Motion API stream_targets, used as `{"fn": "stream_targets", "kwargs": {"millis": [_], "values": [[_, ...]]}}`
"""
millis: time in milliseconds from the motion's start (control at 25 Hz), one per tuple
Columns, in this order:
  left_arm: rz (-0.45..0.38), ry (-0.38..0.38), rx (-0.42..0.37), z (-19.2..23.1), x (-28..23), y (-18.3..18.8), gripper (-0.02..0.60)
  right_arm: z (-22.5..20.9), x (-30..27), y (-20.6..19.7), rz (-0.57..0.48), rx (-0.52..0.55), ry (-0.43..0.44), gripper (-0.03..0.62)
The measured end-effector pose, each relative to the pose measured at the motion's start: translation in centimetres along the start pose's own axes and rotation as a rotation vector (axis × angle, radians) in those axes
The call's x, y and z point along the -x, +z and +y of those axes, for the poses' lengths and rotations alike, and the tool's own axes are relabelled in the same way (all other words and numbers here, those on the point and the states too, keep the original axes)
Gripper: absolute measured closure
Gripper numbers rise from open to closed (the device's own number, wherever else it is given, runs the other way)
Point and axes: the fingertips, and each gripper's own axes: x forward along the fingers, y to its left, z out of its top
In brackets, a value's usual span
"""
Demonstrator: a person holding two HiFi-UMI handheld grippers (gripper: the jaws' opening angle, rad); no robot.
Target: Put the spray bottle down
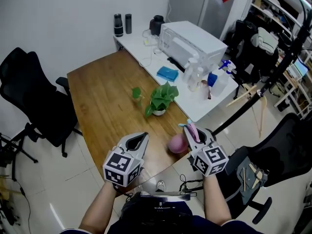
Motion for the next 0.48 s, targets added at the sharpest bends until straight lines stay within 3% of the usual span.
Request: {"fn": "stream_targets", "kwargs": {"millis": [480], "values": [[0.040,0.044,-0.006,0.4,-0.3,-0.7,0.575,-4.4,-7.3,-1.3,0.028,0.130,-0.056,0.517]]}}
